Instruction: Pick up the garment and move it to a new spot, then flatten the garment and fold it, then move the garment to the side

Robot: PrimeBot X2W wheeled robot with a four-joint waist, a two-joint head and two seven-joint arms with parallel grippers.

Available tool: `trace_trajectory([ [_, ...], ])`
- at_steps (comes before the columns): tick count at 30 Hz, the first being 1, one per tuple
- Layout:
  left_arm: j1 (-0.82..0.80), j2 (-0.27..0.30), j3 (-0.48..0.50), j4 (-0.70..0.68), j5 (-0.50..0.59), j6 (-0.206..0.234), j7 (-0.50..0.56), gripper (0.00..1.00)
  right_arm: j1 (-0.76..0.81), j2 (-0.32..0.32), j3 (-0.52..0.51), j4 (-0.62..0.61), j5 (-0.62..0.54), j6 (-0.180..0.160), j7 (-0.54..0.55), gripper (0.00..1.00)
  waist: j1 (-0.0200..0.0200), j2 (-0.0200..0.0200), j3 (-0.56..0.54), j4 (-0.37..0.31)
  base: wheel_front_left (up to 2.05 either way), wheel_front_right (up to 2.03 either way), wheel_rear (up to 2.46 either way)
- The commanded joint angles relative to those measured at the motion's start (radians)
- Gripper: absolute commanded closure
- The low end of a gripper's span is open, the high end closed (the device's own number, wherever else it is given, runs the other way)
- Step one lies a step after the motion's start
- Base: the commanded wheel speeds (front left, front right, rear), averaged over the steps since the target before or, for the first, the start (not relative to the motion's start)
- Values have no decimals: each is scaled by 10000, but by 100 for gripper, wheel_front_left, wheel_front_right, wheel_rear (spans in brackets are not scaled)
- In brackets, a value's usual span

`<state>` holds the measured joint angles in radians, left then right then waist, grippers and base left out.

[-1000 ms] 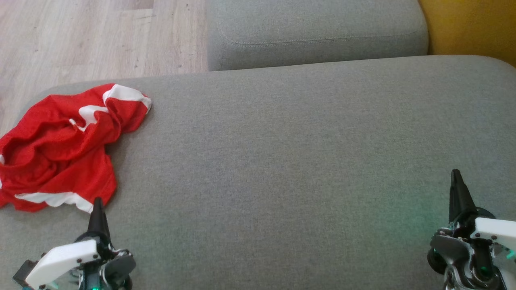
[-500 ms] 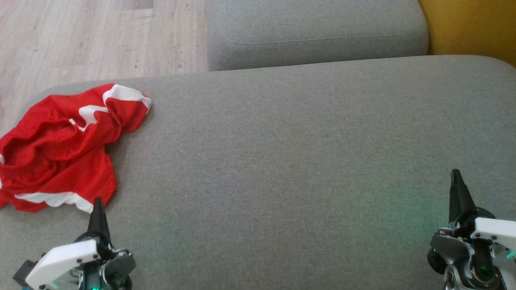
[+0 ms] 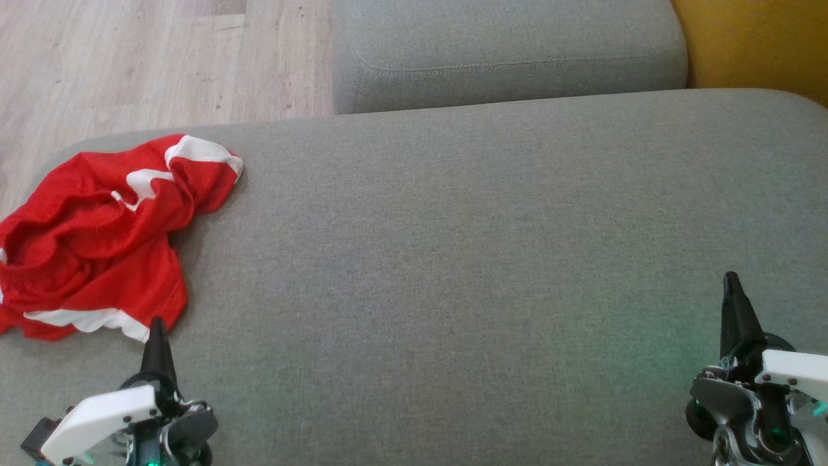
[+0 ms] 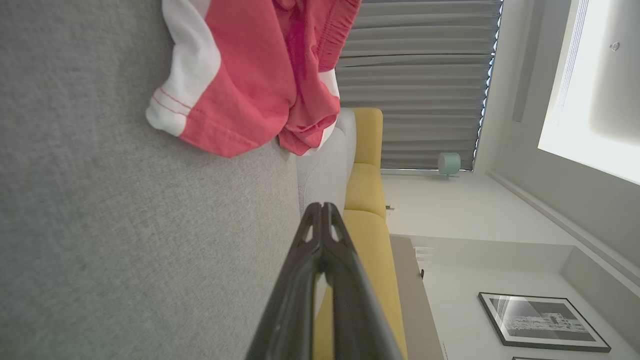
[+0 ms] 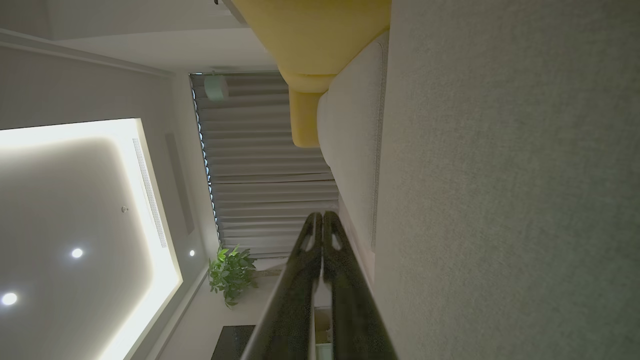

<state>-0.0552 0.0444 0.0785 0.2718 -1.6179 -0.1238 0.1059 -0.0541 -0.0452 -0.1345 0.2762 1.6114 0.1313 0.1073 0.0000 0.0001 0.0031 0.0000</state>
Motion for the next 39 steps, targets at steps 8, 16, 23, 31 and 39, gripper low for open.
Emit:
trace_trajectory([
  [8,427,-51,-85,733,14,7,-17,0,457,76,48,766,0,0,-12,0,0,-1,3,0,0,0,0],
  [16,419,-44,-232,545,666,2,-281,0,377,67,352,719,-465,0,-278,0,0,-1,-14,-5,0,0,0],
  [23,411,-38,-285,320,1406,77,-456,0,338,61,367,624,-1459,-1,-454,0,0,-1,-16,3,0,0,0],
  [31,412,-31,-490,-32,2629,295,-691,0,329,53,579,368,-2913,-1,-691,0,0,-1,-19,10,0,0,0],
  [39,403,-23,-768,-361,3884,544,-956,0,319,44,883,153,-4219,-1,-956,0,0,-1,-31,24,0,0,0],
])
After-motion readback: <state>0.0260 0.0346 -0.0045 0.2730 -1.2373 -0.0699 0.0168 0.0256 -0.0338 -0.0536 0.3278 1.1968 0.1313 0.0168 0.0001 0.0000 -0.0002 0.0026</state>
